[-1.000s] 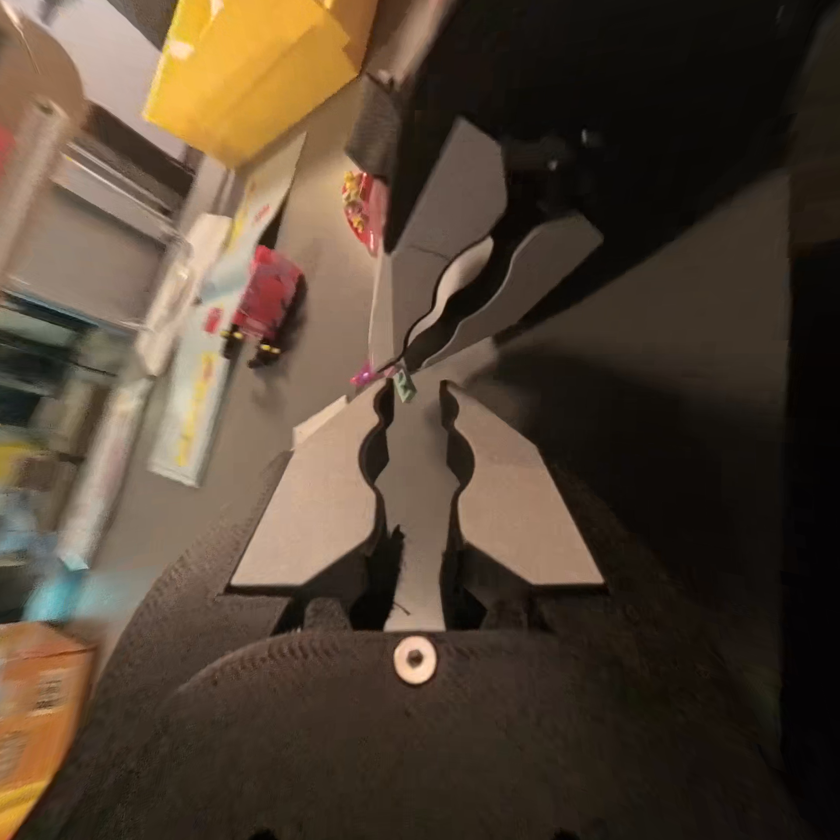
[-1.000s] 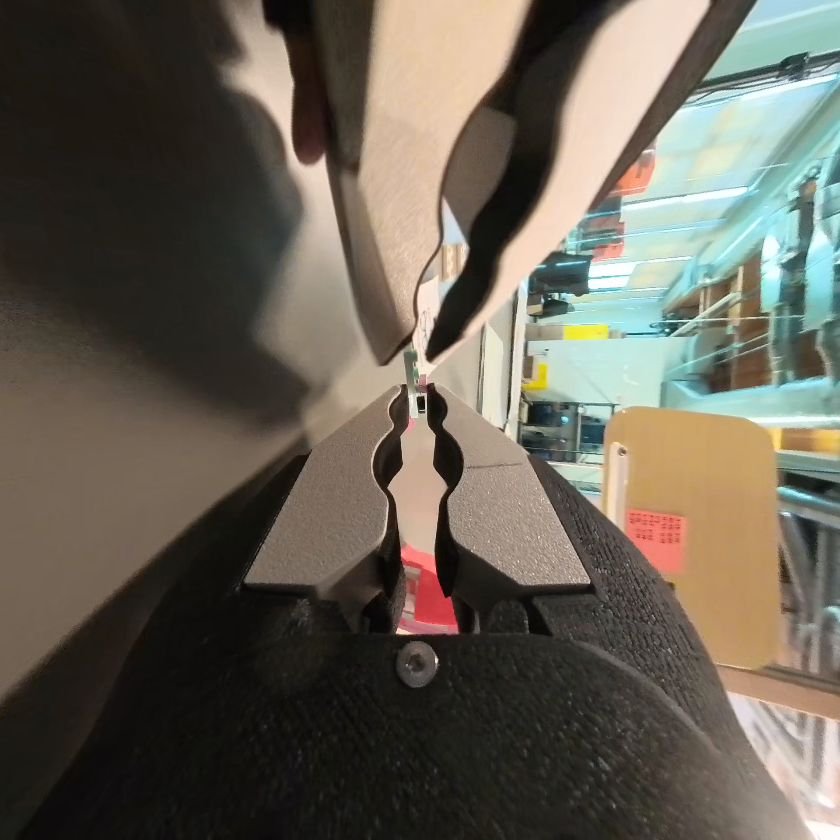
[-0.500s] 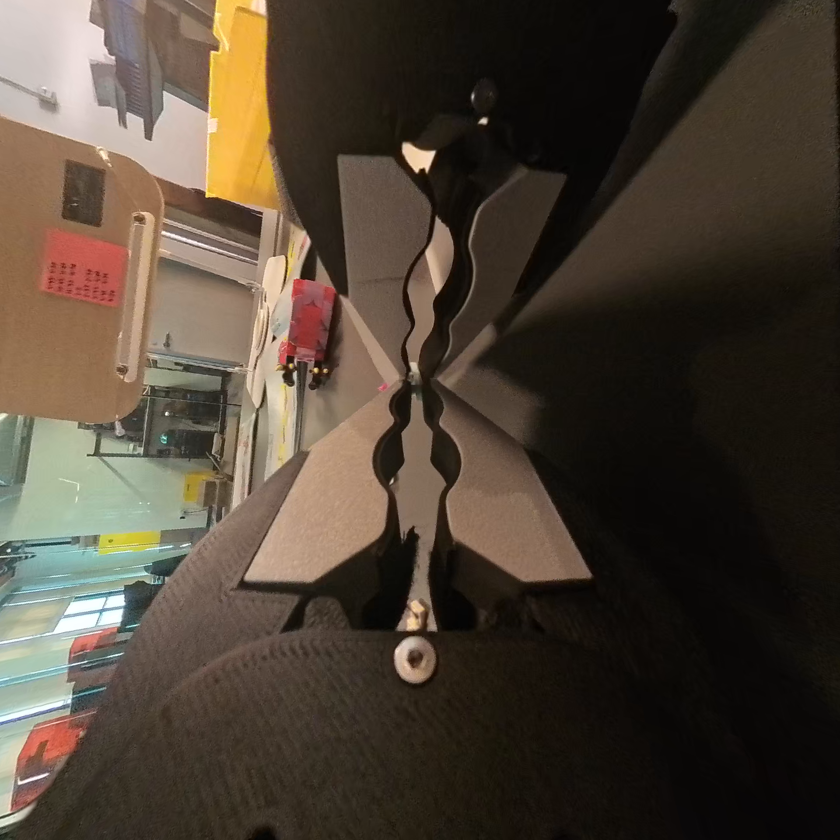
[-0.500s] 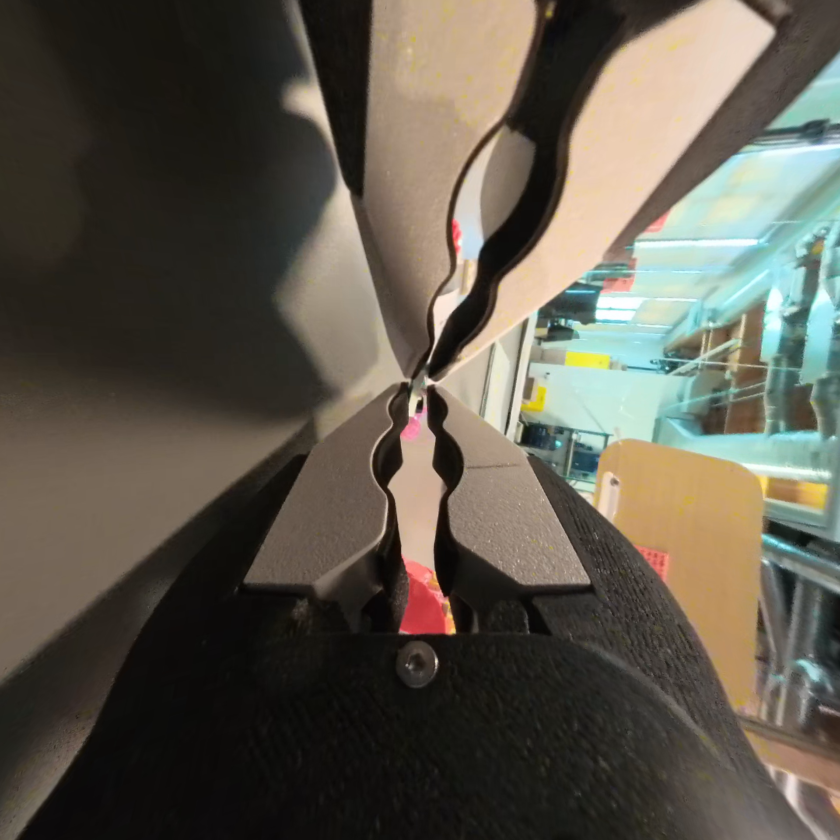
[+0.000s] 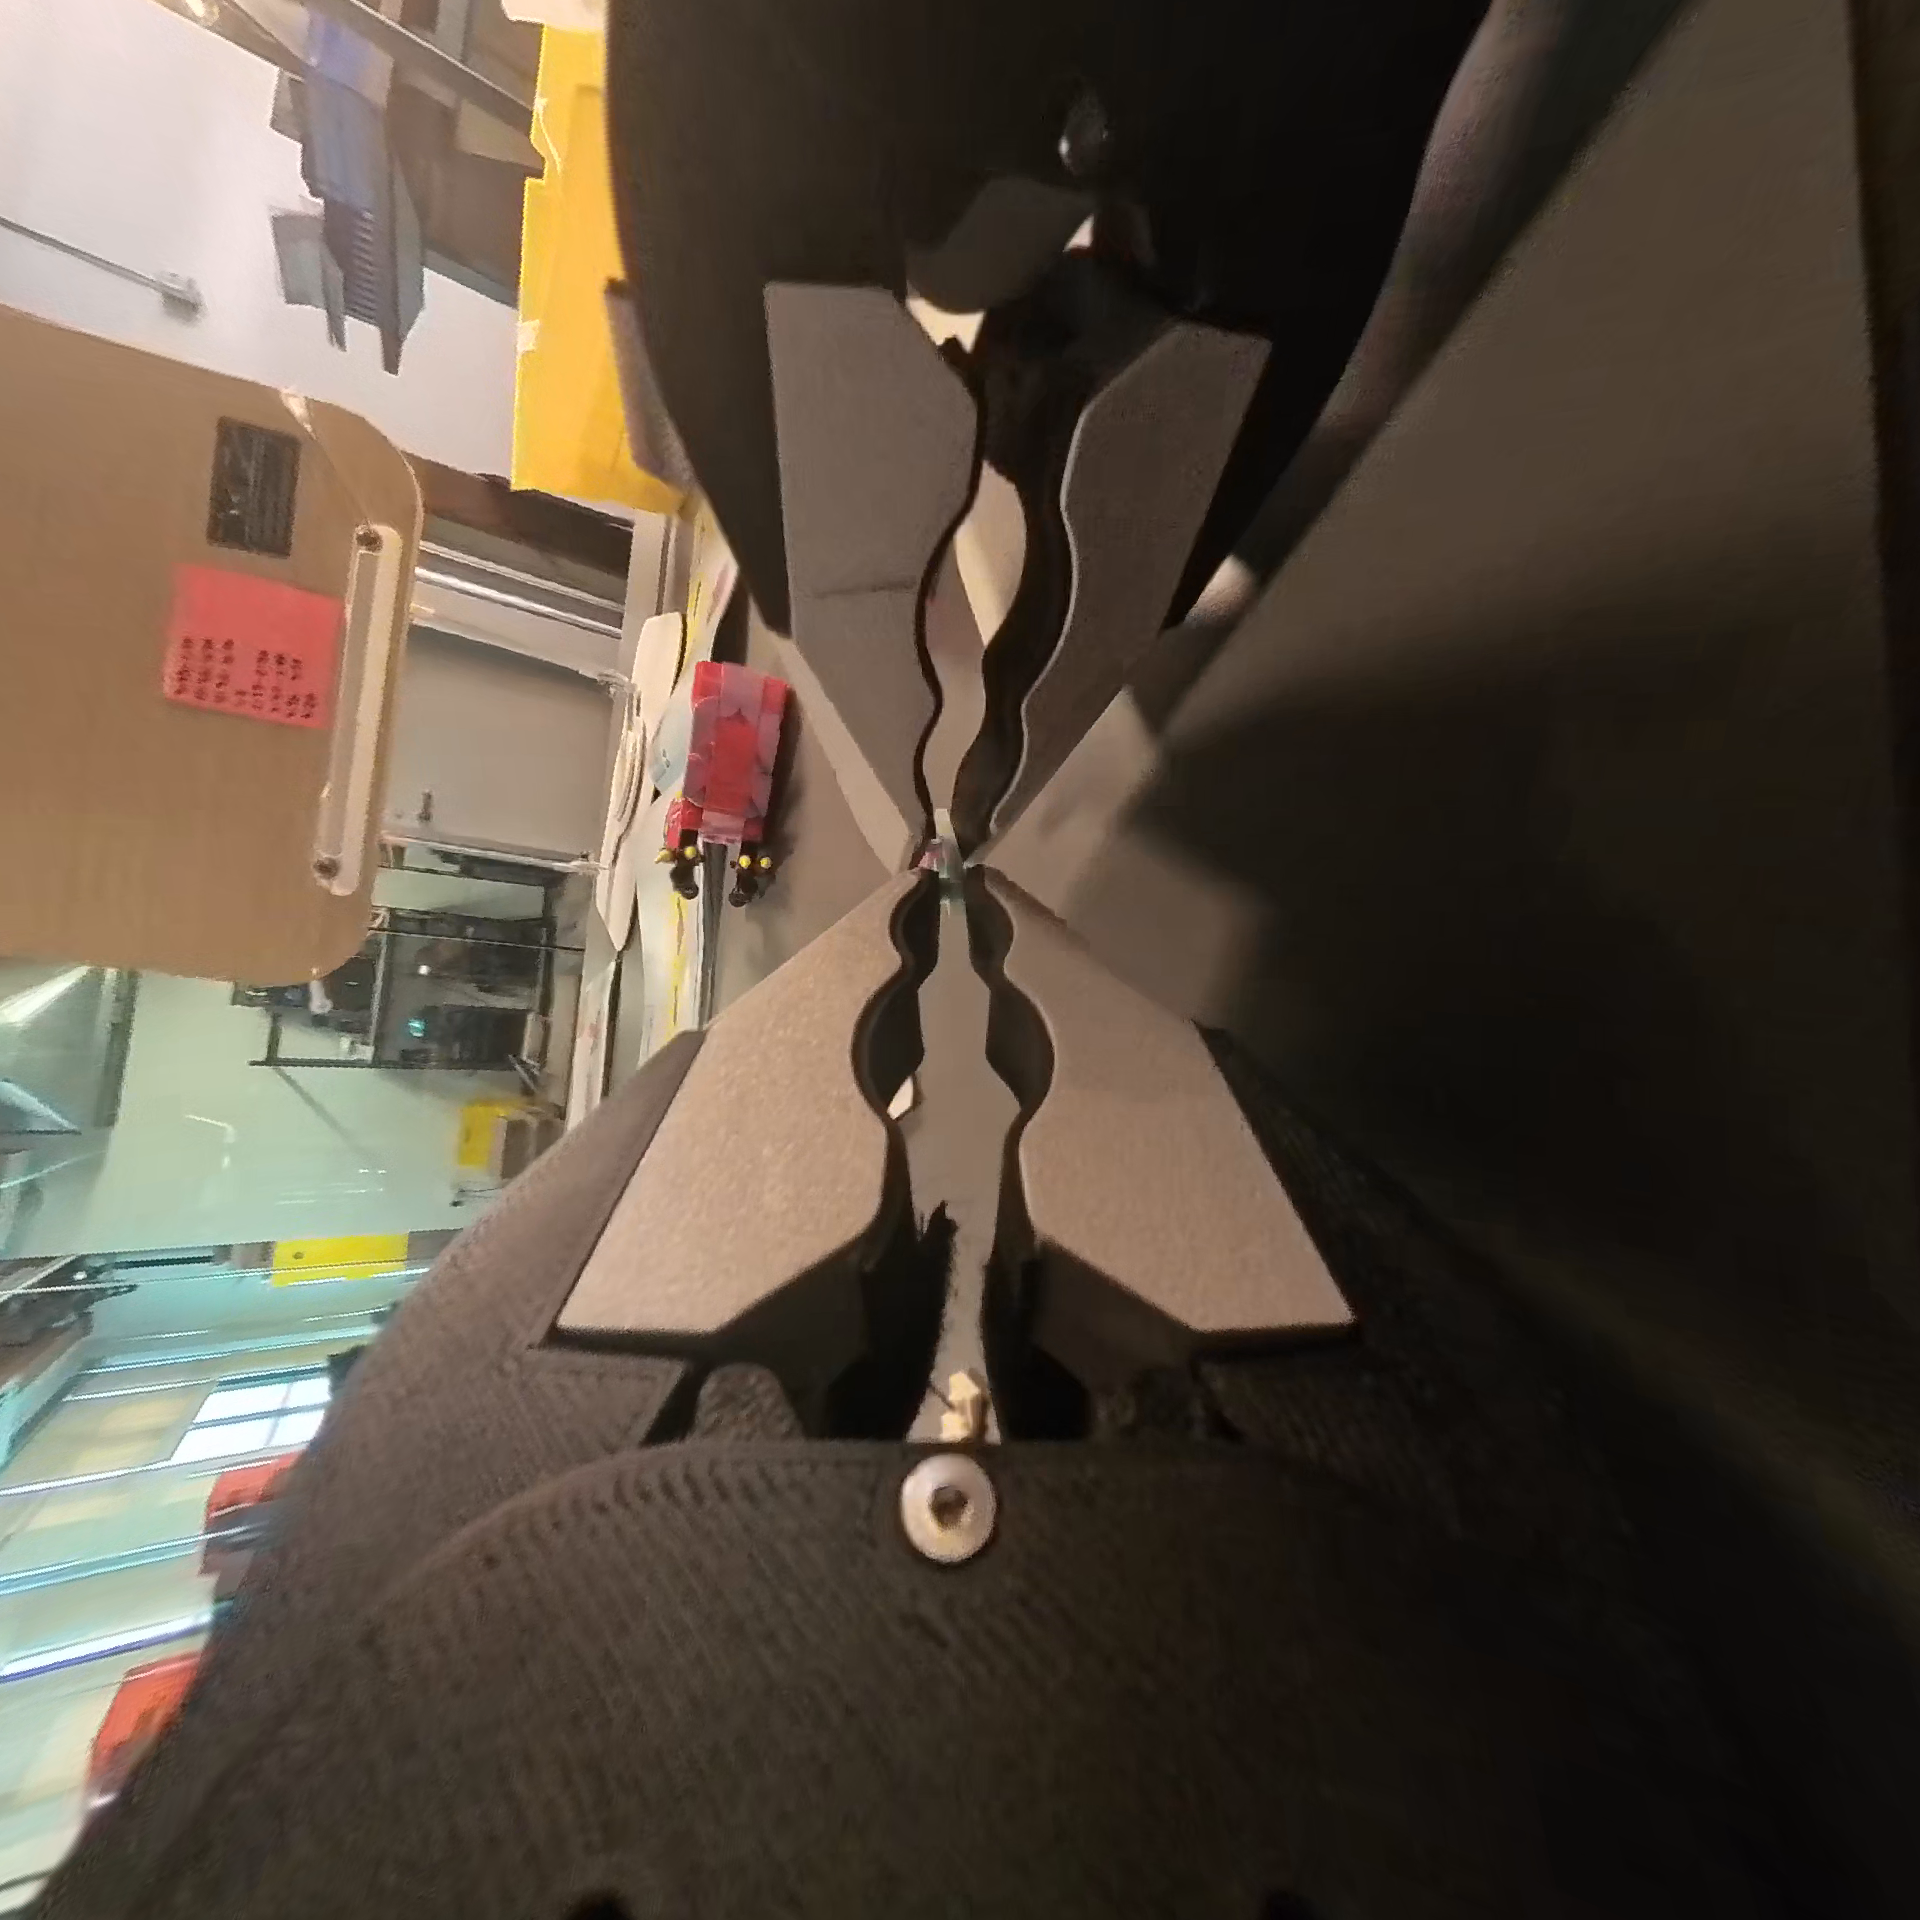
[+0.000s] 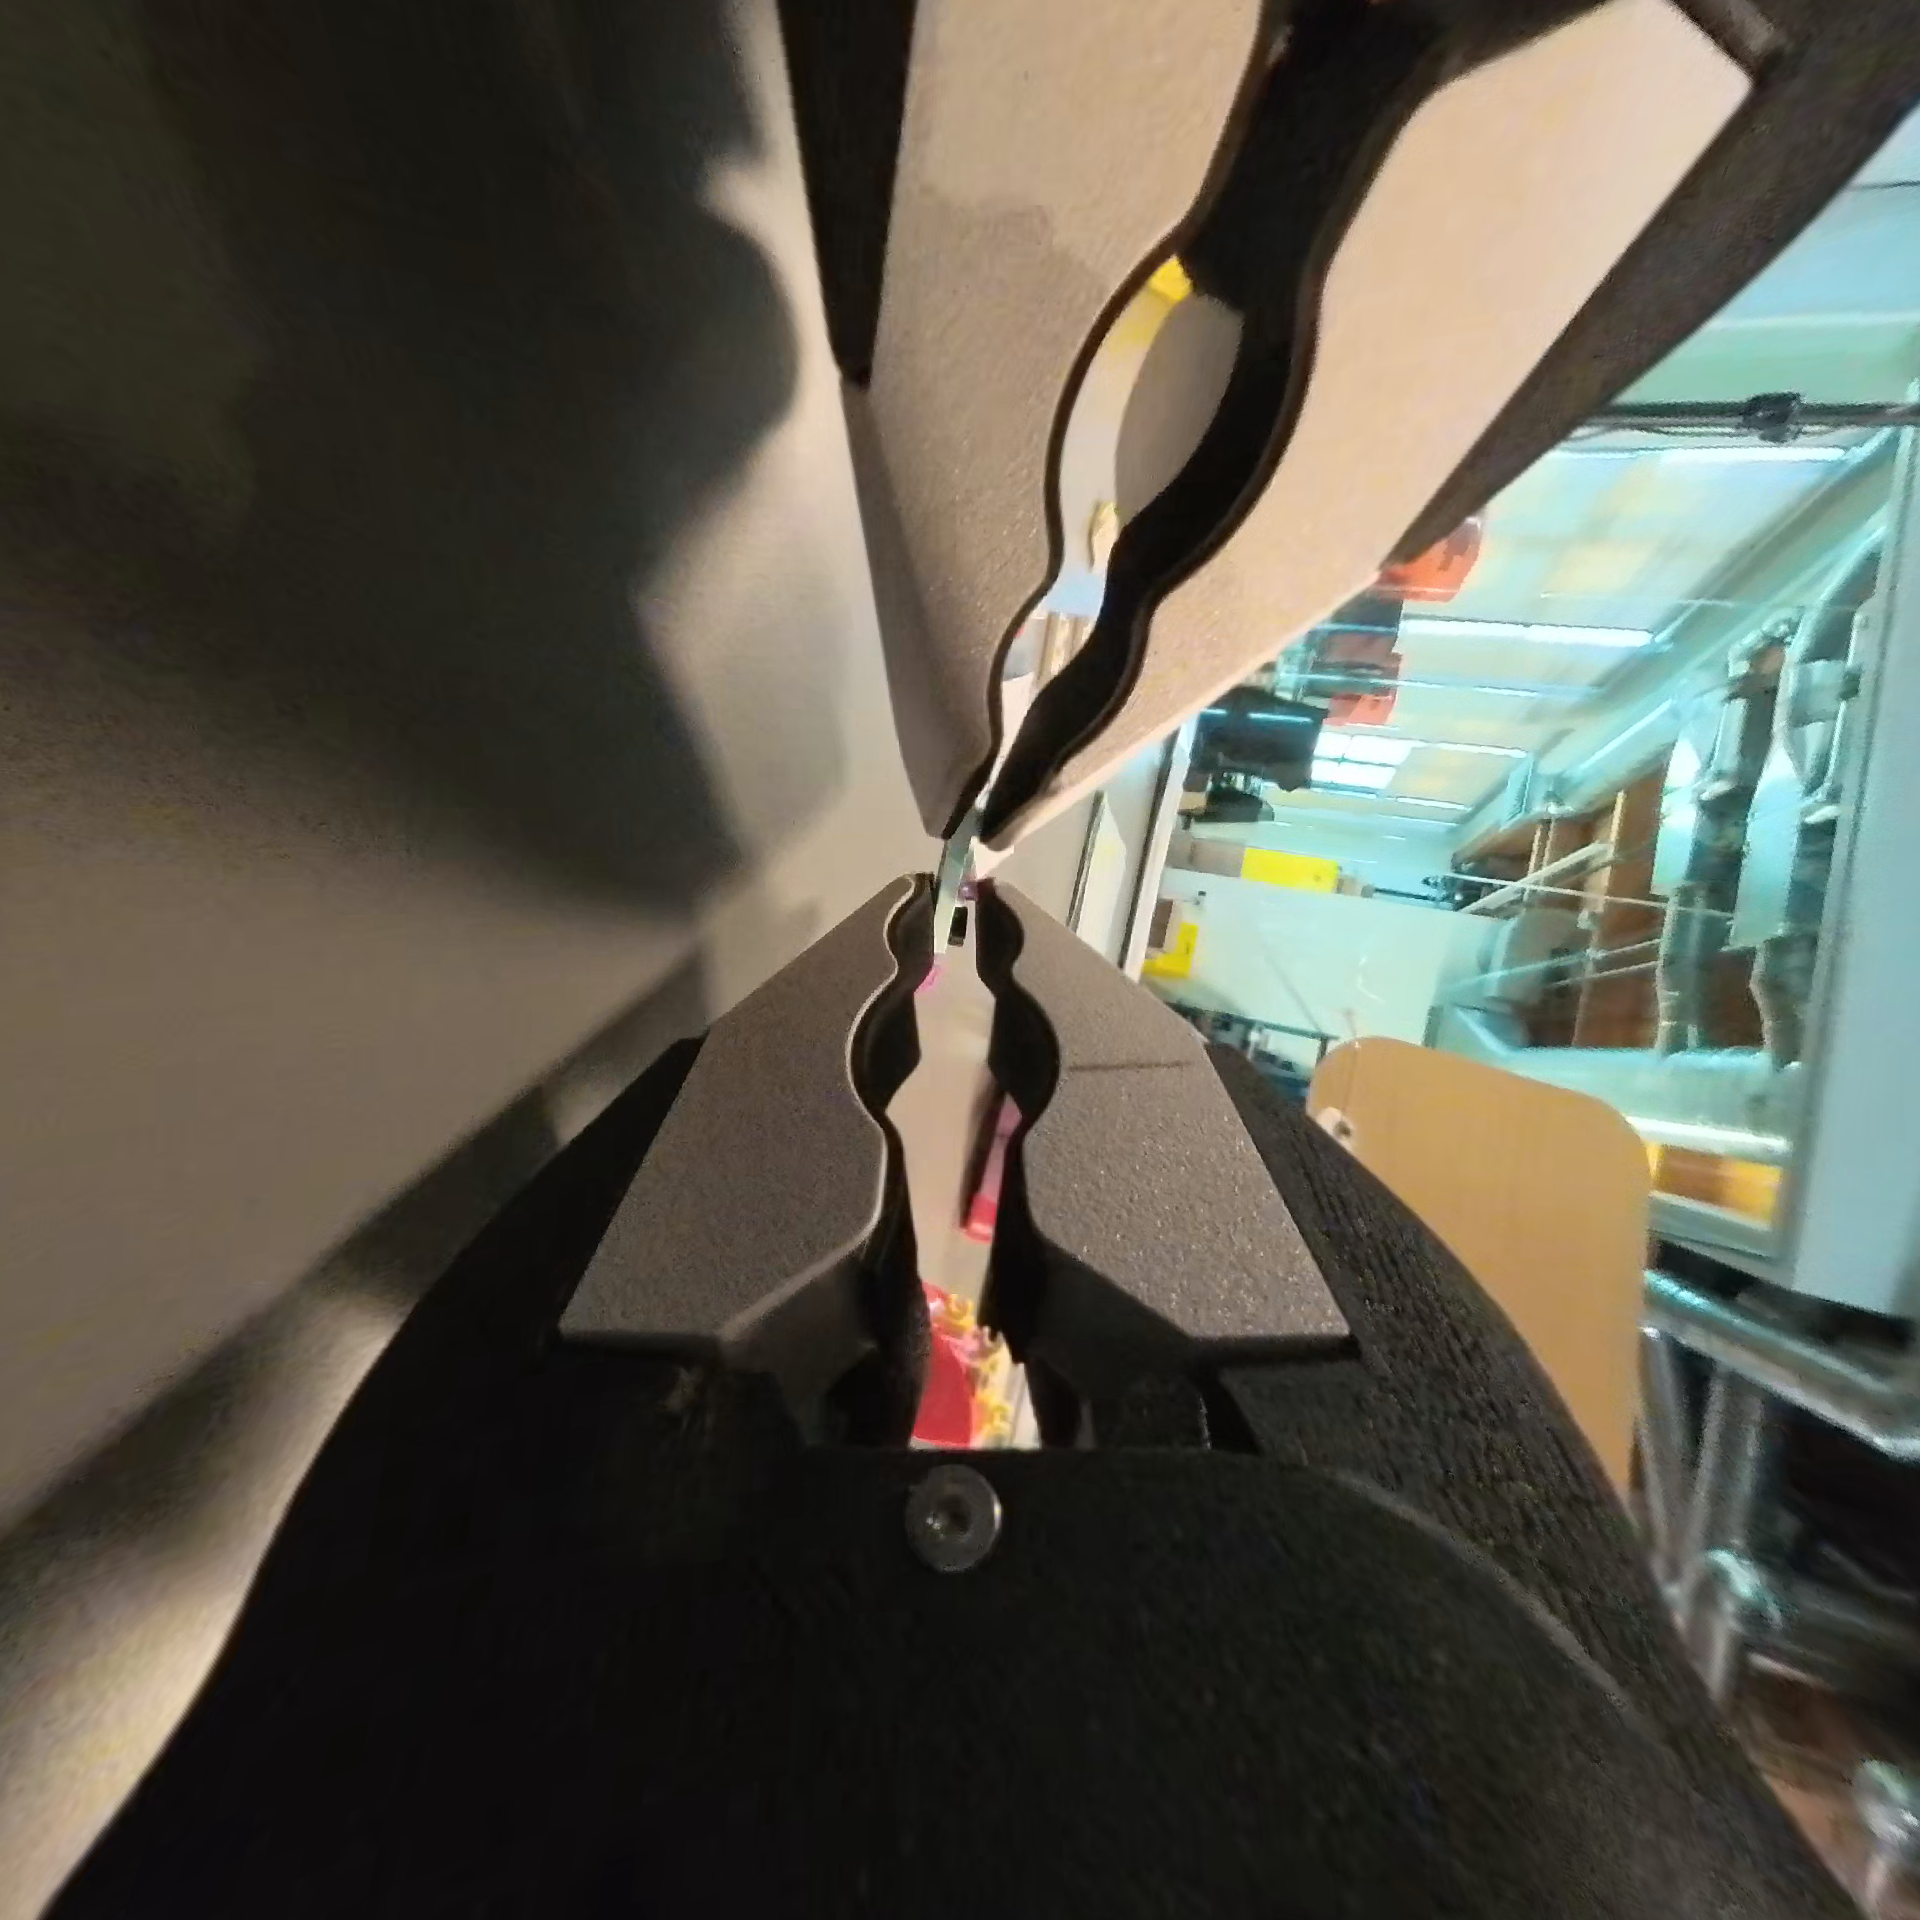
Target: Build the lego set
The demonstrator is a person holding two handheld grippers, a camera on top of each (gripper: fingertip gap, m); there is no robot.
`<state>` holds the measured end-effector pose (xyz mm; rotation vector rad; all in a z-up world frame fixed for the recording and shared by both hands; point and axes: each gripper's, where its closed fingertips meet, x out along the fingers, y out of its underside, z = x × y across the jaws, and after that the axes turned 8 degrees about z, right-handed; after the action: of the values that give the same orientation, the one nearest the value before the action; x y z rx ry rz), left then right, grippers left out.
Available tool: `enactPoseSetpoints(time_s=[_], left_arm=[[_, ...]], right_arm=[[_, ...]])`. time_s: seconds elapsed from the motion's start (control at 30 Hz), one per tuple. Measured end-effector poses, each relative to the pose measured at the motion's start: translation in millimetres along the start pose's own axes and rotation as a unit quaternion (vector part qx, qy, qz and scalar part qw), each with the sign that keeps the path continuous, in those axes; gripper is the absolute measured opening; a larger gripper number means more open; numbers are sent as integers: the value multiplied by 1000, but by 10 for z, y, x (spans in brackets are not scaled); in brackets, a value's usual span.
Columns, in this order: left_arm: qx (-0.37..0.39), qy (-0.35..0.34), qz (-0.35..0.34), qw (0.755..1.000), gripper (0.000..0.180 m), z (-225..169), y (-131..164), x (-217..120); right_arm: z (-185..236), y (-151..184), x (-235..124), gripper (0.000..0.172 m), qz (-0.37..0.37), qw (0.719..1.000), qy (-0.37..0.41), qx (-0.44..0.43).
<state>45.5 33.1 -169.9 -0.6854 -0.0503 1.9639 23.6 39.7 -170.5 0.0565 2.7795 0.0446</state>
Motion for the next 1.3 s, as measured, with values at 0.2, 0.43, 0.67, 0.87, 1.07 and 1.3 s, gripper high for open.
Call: enactPoseSetpoints(time_s=[0.2,0.43,0.67,0.87,1.07,1.3], left_arm=[[-7,-1,-7,1000,4,7,-20,-7],[-10,-1,-15,1000,4,17,-39,-19],[14,-28,-17,999,4,44,-67,-41],[19,-29,-16,999,4,35,-70,-34],[9,-20,-20,1000,4,28,-70,-32],[11,-18,-22,1000,3,18,-69,-31]], right_arm=[[-9,0,-20,7,-17,1000,-7,10],[-22,-13,-42,9,-25,999,39,-2],[-99,0,-74,6,-11,996,73,-49],[-89,6,-71,5,-14,996,69,-54],[-86,-4,-77,31,-30,998,62,11],[-103,87,-102,31,-47,994,18,93]])
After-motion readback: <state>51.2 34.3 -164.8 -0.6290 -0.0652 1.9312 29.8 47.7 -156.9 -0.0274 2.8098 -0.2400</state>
